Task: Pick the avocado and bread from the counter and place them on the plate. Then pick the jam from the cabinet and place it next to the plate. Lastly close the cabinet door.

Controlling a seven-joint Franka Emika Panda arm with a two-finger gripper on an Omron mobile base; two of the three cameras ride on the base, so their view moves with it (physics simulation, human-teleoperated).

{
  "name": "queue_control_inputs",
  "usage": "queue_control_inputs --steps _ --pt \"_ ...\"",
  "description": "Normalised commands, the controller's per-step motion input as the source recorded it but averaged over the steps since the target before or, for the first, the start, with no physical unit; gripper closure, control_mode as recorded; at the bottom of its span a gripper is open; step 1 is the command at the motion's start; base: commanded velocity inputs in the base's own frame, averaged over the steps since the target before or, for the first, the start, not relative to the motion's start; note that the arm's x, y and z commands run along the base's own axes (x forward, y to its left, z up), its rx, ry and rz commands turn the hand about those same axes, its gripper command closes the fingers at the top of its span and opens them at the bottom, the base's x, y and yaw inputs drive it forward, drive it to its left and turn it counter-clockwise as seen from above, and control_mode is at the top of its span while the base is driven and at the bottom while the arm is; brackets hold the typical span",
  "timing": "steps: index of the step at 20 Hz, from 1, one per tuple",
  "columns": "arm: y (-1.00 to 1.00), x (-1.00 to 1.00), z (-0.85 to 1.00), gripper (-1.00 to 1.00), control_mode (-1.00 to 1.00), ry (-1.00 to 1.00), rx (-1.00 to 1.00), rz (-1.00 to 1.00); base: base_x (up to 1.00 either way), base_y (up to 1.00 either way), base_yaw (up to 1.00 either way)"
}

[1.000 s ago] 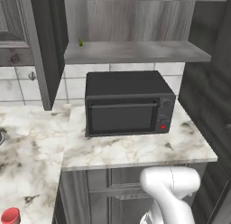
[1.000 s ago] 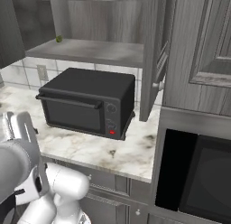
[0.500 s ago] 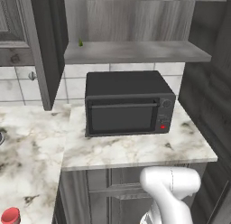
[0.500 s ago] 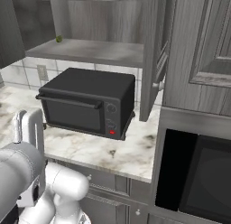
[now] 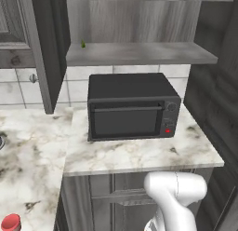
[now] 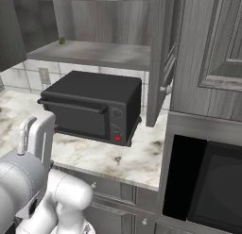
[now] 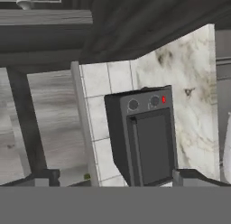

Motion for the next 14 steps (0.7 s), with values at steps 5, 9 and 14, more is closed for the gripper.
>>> queue_control_inputs --steps 5,9,14 --pt "-0.37 -0.12 -0.1 -1.0 -1.0 -0.12 0.0 -0.13 0.0 0.0 0.0" --pt "-0.34 -0.13 -0.16 -1.0 -1.0 -0.07 0.0 -0.05 0.0 0.0 0.0" --pt "-0.19 0.0 -0.02 -1.0 -1.0 -0.04 0.0 -0.01 0.0 0.0 0.0"
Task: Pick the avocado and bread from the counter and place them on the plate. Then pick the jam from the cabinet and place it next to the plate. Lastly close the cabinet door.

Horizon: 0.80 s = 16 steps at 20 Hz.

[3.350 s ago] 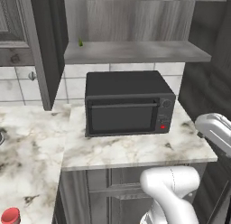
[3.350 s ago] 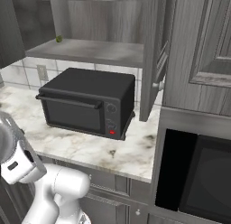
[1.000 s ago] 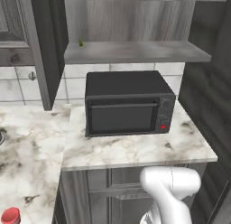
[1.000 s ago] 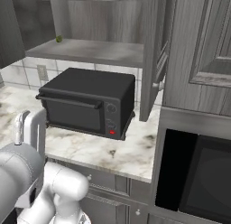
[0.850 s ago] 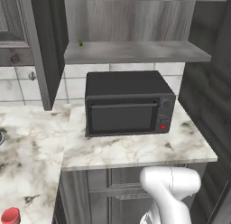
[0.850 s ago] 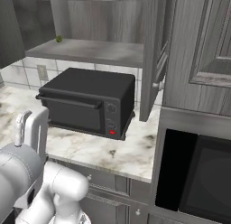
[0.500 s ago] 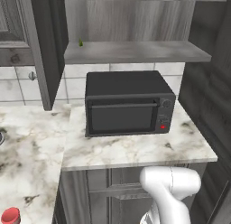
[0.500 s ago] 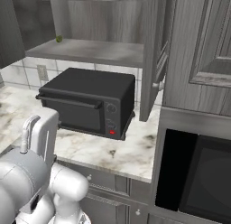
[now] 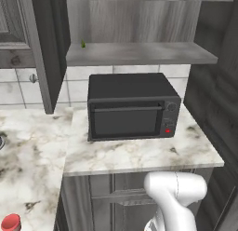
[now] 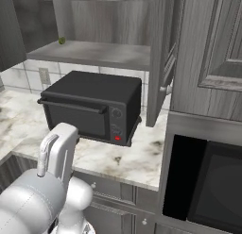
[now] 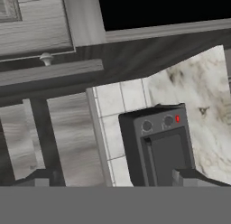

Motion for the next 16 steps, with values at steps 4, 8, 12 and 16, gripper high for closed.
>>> queue_control_inputs --steps 4,8,12,16 --pt "-0.07 0.0 0.0 -1.0 -1.0 -0.05 0.0 0.0 0.0 0.0 0.0" --pt "-0.05 0.0 0.0 -1.0 -1.0 -0.04 -0.02 0.0 0.0 0.0 0.0" --pt "-0.07 0.0 -0.02 -1.0 -1.0 -0.02 -0.05 0.0 0.0 0.0 0.0" --pt "-0.1 0.0 0.0 -1.0 -1.0 0.0 -0.06 0.0 0.0 0.0 0.0"
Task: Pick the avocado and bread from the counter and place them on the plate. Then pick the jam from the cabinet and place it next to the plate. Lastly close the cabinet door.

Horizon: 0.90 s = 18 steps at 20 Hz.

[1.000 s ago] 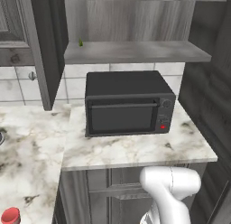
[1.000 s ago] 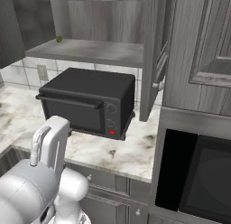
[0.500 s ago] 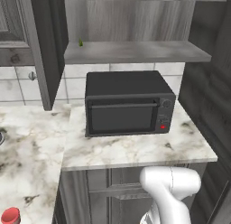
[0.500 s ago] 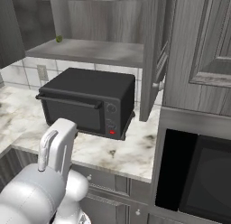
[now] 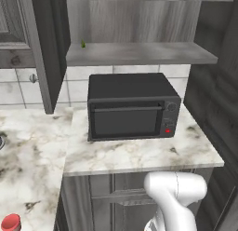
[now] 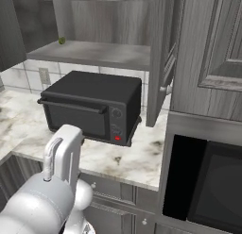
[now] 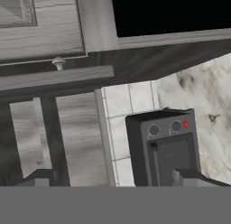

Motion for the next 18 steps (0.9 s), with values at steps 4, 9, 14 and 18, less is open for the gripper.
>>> queue_control_inputs --steps 4,9,14,18 --pt "-0.11 0.02 0.0 -1.0 -1.0 0.0 -0.05 0.0 0.0 0.0 0.0" --pt "-0.12 0.1 0.0 -1.0 -1.0 0.0 -0.02 -0.01 0.0 0.0 0.0" --pt "-0.12 0.21 0.0 -1.0 -1.0 0.0 0.0 -0.04 0.0 0.0 0.0" --pt "-0.18 0.12 0.0 -1.0 -1.0 0.0 0.0 -0.05 0.0 0.0 0.0"
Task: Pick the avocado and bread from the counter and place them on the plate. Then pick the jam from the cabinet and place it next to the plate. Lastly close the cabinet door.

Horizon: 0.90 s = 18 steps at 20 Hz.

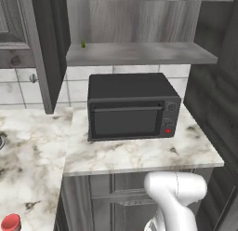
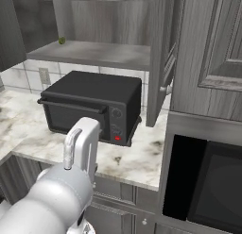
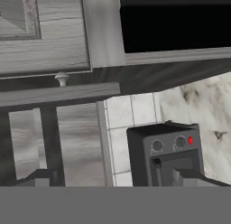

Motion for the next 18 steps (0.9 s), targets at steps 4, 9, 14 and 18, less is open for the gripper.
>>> queue_control_inputs --steps 4,9,14,18 --pt "-0.29 0.0 0.0 -1.0 -1.0 0.0 0.0 -0.05 0.0 0.0 0.0" --pt "-0.15 0.03 0.0 -1.0 -1.0 0.0 0.0 -0.05 0.0 0.0 0.0" --pt "0.0 0.12 0.0 -1.0 -1.0 0.0 0.0 -0.01 0.0 0.0 0.0" --pt "0.0 0.14 0.0 -1.0 -1.0 0.0 -0.01 0.0 0.0 0.0 0.0"
